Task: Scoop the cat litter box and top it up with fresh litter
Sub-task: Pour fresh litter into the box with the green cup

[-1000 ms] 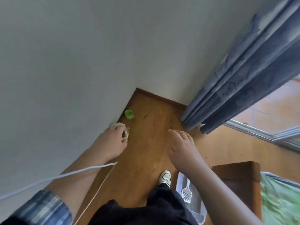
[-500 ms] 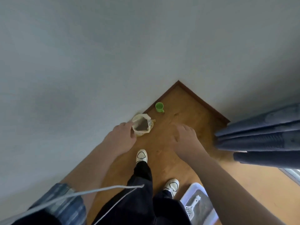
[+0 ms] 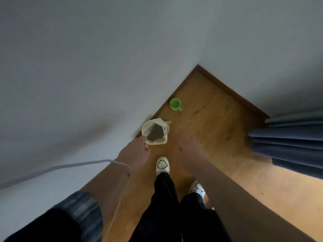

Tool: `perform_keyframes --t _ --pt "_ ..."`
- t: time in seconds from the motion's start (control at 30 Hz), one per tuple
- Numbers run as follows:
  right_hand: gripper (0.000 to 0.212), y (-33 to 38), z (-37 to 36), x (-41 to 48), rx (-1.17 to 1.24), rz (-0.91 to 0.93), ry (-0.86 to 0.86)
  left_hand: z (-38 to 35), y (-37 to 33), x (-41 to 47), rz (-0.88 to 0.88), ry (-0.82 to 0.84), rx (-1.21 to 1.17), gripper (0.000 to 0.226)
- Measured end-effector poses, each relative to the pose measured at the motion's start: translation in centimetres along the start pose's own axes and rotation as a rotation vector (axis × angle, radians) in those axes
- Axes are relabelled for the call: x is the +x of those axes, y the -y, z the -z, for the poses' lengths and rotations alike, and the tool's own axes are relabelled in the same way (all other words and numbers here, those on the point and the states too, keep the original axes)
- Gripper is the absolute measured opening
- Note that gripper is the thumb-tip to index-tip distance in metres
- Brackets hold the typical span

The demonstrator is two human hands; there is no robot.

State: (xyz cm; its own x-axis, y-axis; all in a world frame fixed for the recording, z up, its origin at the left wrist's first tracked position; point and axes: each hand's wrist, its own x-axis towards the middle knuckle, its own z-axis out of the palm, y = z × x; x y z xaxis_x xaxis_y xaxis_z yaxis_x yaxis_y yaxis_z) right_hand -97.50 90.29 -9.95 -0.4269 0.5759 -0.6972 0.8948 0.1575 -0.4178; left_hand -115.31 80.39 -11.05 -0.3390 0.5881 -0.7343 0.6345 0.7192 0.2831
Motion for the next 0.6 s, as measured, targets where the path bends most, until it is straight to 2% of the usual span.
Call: perform_keyframes --t 0.2,0.3,0.4,0.5,0.6 --pt "0.035 -4.2 -8.2 13.9 0.040 -0.039 0.078 -9.7 5.6 12.9 0.236 0.060 -0.170 0.017" --pt "0.042 -6.7 -12.9 20.9 0.036 -0.038 0.090 -15.0 9.2 19.8 0.478 0.025 -0.405 0.015" --pt "0.055 -9.0 -17.2 26.9 0.000 -0.045 0.073 -18.9 11.0 24.6 0.707 -0.018 -0.766 0.033" --pt "0.073 -10.2 -20.3 32.1 -0.004 -0.023 0.021 -21.8 13.1 28.5 0.792 -0.038 -1.020 0.061" --pt "0.085 -10.4 -22.8 35.6 -0.055 0.059 -0.001 -23.8 14.7 31.2 0.820 0.039 -1.113 0.059"
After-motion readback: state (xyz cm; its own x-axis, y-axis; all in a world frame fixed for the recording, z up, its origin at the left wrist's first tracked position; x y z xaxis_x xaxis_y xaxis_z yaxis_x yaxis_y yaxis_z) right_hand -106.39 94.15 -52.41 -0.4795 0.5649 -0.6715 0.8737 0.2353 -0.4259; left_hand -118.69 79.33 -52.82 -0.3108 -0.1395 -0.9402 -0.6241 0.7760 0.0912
